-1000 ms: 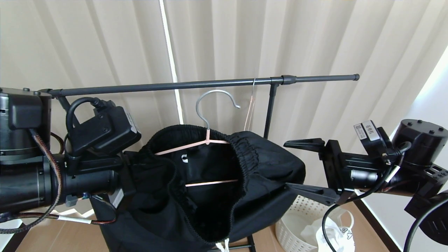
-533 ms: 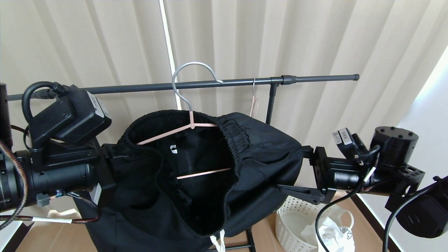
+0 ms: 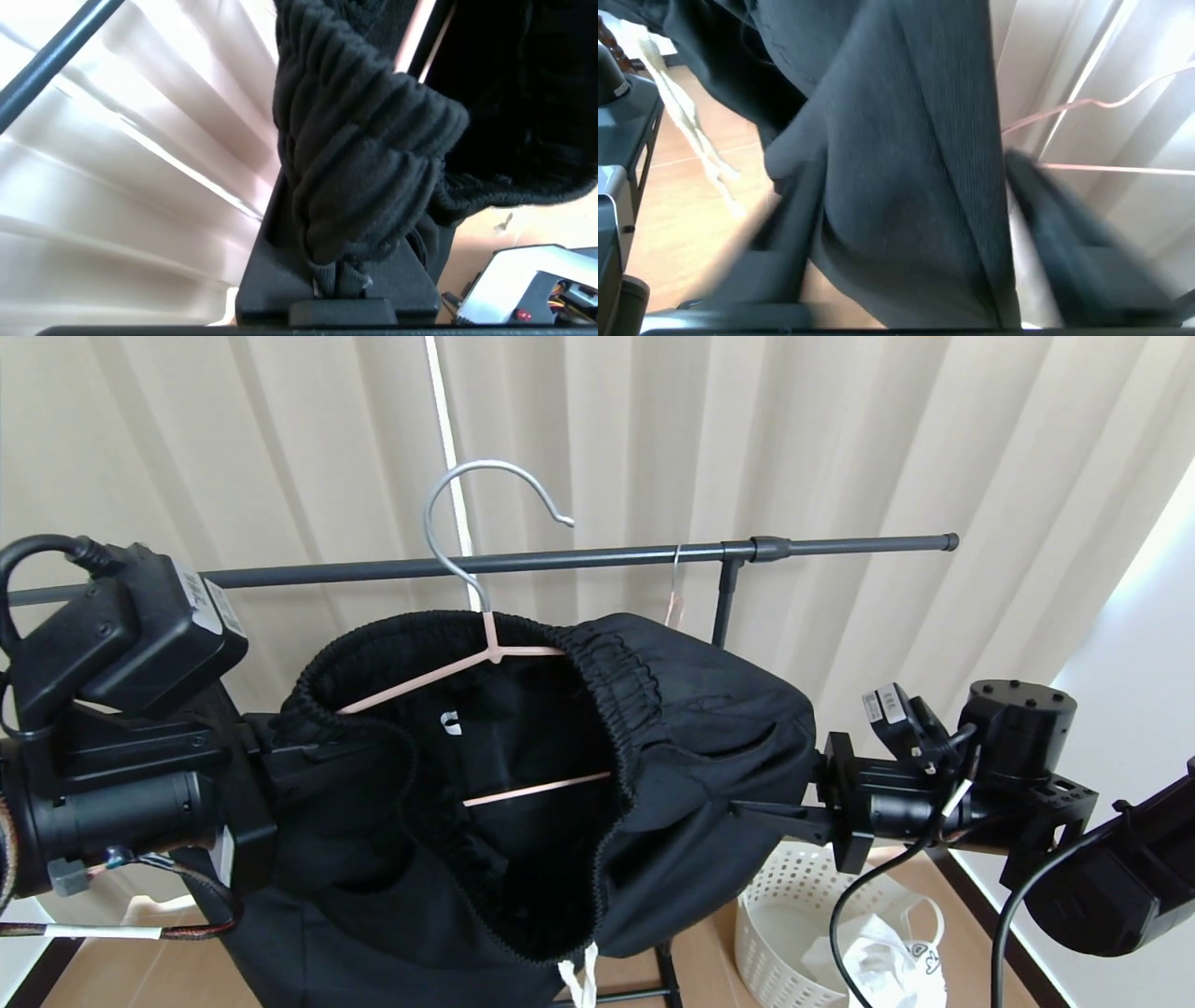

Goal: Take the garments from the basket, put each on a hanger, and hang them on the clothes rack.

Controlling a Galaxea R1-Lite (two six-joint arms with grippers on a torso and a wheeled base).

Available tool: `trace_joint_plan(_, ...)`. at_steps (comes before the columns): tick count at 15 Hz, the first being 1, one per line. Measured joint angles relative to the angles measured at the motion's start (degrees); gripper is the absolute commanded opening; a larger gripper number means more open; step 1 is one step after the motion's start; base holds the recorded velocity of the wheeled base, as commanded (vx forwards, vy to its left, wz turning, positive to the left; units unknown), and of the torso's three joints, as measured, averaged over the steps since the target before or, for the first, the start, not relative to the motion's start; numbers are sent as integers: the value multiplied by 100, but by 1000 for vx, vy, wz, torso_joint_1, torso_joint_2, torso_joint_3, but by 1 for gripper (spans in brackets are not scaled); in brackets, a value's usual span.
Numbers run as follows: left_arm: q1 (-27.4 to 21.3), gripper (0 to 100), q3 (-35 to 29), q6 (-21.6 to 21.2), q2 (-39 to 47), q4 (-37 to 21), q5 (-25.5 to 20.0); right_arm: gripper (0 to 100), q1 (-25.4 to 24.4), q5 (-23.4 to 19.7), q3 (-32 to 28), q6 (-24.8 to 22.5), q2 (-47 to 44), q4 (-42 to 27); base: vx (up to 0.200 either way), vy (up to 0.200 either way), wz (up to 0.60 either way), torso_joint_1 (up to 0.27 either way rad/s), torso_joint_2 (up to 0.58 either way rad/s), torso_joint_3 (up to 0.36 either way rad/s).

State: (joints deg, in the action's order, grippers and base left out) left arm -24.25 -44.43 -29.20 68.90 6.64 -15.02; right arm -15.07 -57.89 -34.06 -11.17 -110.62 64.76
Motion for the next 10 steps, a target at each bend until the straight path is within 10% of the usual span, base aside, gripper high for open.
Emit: trace_joint_plan(10,234,0,65,282,-357,-9,-11,0,201,-2,-127,13,-63,-6,0,0,0,0,0,0)
